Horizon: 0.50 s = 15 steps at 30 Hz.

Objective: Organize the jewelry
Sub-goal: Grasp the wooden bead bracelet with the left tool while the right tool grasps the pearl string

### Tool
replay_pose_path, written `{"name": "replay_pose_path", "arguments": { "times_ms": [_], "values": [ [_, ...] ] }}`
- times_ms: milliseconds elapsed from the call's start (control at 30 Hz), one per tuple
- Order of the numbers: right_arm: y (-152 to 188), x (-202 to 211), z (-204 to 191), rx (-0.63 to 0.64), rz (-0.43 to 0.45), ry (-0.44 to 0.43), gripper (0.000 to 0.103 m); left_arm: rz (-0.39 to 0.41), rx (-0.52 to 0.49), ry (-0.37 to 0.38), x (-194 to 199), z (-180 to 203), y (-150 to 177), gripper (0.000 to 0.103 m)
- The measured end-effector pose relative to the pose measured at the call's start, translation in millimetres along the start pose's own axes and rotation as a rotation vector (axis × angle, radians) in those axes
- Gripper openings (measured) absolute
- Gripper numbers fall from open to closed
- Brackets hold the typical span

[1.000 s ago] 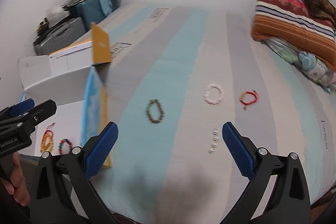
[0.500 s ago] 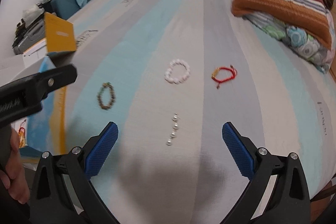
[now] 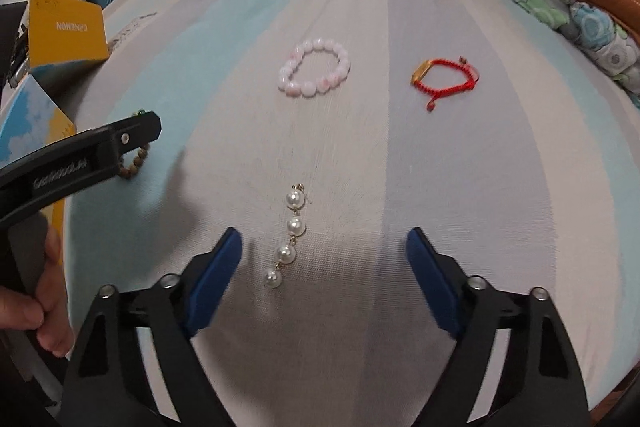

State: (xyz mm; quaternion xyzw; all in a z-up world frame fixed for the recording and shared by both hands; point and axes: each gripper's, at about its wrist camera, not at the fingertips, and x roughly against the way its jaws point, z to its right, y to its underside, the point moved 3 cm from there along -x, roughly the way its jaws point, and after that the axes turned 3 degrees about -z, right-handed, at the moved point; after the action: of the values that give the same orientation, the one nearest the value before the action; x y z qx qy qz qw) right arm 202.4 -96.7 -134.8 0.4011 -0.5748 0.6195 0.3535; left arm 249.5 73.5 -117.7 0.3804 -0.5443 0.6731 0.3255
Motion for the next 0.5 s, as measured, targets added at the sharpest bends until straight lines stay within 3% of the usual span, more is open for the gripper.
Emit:
{"name": "replay_pose_path", "arguments": {
  "times_ms": [200, 333, 500],
  "values": [
    [8.6, -10.9, -2.8, 0.019, -0.004, 0.002, 0.057, -0.026, 0.022, -0.019, -19.4, -14.6, 1.3, 0.070],
    [12.6, -9.4, -6.2, 0.040, 0.014, 0.005, 0.036, -0.027, 0.030, -0.037, -19.9, -19.4, 1.4, 0.053],
    [15.1, -7.6, -7.4, 0.037, 0.014, -0.009, 0.018, -0.037, 0.033, -0.036, -16.7, -23.5, 1.8, 0.031]
  ]
}}
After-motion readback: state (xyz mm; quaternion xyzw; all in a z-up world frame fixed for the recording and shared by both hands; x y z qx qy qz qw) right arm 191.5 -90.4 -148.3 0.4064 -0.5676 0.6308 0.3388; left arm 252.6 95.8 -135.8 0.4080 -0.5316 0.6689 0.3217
